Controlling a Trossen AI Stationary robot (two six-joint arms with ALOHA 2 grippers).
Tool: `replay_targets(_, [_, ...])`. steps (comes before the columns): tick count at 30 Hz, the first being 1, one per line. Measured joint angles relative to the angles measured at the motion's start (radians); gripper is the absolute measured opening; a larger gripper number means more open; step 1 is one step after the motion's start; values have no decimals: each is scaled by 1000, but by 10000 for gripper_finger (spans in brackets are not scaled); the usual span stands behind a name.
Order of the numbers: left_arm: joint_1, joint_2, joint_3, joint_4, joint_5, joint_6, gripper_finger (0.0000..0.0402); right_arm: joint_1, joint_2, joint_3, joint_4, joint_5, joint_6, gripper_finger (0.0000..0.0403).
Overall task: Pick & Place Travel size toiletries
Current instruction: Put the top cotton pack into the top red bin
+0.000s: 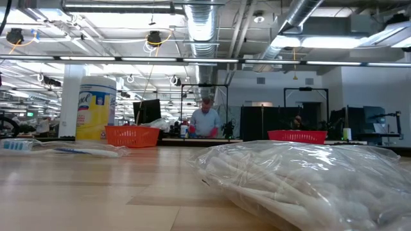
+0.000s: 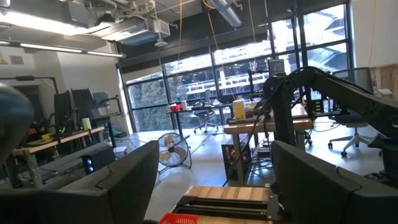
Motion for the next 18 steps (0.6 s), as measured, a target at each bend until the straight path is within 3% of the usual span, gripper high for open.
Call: replay_targets(18, [0, 0, 0, -4, 0, 0, 298, 0, -99, 0, 24, 1, -45, 83])
